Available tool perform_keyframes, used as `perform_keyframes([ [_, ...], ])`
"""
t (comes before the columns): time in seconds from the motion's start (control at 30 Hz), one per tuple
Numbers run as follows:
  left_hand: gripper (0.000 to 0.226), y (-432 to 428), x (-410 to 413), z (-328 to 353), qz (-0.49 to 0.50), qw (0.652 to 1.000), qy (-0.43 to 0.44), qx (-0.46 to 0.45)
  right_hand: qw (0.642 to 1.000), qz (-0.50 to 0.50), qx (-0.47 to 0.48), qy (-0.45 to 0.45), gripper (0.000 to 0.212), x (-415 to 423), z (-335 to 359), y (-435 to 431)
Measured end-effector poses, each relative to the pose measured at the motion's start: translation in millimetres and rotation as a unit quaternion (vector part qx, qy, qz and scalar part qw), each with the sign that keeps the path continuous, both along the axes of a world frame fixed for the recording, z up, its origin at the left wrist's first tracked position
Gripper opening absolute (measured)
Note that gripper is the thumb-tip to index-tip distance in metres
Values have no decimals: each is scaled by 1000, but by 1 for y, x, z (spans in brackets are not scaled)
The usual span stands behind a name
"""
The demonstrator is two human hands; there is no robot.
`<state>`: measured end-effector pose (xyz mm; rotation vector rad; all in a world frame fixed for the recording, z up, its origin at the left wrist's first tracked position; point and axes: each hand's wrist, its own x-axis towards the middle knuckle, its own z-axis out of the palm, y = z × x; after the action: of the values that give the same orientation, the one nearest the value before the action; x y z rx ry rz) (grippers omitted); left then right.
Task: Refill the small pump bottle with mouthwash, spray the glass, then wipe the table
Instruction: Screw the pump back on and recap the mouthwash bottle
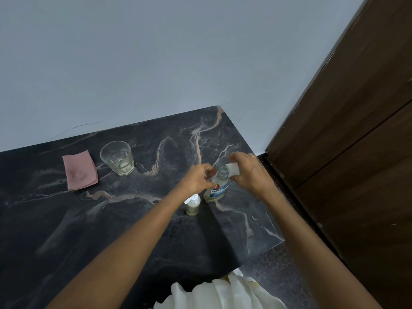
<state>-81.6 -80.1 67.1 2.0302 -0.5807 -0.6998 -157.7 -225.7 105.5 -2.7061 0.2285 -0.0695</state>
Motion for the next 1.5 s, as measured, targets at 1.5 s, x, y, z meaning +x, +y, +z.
perform_keyframes([
  [1.5, 44, 0, -1, 1, 2, 999, -33, 34, 986, 86, -96, 104, 64, 11, 19, 15],
])
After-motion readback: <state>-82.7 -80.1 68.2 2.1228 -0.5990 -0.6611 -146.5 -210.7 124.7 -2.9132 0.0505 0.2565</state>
